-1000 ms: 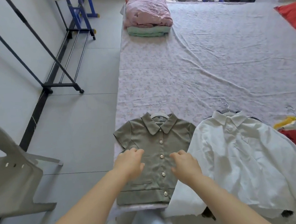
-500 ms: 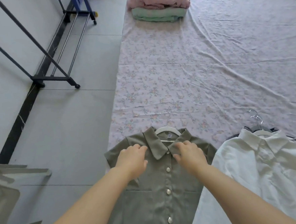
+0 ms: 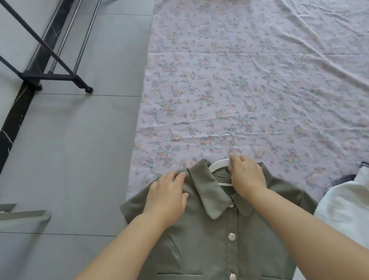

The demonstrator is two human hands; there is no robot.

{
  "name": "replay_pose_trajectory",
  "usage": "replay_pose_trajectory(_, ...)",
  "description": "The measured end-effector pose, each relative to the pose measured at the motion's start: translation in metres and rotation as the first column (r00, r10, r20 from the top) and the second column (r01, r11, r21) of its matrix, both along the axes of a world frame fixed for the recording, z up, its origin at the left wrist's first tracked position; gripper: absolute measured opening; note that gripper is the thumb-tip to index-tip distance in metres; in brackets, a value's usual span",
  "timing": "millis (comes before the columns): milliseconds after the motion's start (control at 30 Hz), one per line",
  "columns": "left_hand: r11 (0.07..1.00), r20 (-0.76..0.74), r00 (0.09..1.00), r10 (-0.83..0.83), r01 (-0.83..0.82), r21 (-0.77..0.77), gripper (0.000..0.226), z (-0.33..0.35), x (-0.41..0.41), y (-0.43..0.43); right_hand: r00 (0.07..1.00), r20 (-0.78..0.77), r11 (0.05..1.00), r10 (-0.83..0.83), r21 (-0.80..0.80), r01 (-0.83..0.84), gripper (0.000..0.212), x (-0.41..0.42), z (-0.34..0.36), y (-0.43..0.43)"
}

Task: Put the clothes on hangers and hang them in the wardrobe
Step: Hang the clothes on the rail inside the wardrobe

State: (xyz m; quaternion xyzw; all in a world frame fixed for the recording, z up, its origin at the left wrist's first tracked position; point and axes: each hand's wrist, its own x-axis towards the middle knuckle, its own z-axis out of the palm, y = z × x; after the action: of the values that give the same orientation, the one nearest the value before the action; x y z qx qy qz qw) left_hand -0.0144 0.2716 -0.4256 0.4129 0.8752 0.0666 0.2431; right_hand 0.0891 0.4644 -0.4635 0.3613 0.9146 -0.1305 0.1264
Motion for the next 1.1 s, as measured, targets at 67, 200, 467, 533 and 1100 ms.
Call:
replay_pose_trajectory(67, 1.0, 0.0, 1.0, 0.009, -0.009, -0.001, 0.053, 0.0, -0.002, -0.001, 1.0, -0.006, 1.0, 0.005, 0.021, -0.005, 0.04, 0.002, 0.0, 0.001)
replay_pose_trajectory(200, 0.998, 0.003, 0.999, 0.044, -0.044, 0.035, 0.052, 0.012, -0.004, 0.002, 0.984, -0.176, 0.999, 0.0, 0.033, 0.006, 0.037, 0.017, 0.024, 0.0)
replay_pose_trajectory(467, 0.985, 0.034, 0.998, 0.056, -0.061, 0.162, 0.054, 0.082, 0.003, 0.009, 0.878, -0.467, 0.99, 0.102, 0.132, -0.045, 0.039, 0.061, 0.122, -0.014)
replay_pose_trajectory(533, 0.982, 0.036, 0.999, 0.027, -0.033, 0.183, 0.054, 0.106, 0.01, 0.009, 0.859, -0.499, 0.987, 0.113, 0.158, -0.039, 0.042, 0.073, 0.147, -0.017)
replay_pose_trajectory(1100, 0.583, -0.358, 0.925, -0.13, 0.363, 0.727, 0.037, 0.336, 0.066, -0.005, 0.711, -0.693, 0.808, 0.122, 0.485, 0.335, 0.061, 0.166, 0.4, -0.083)
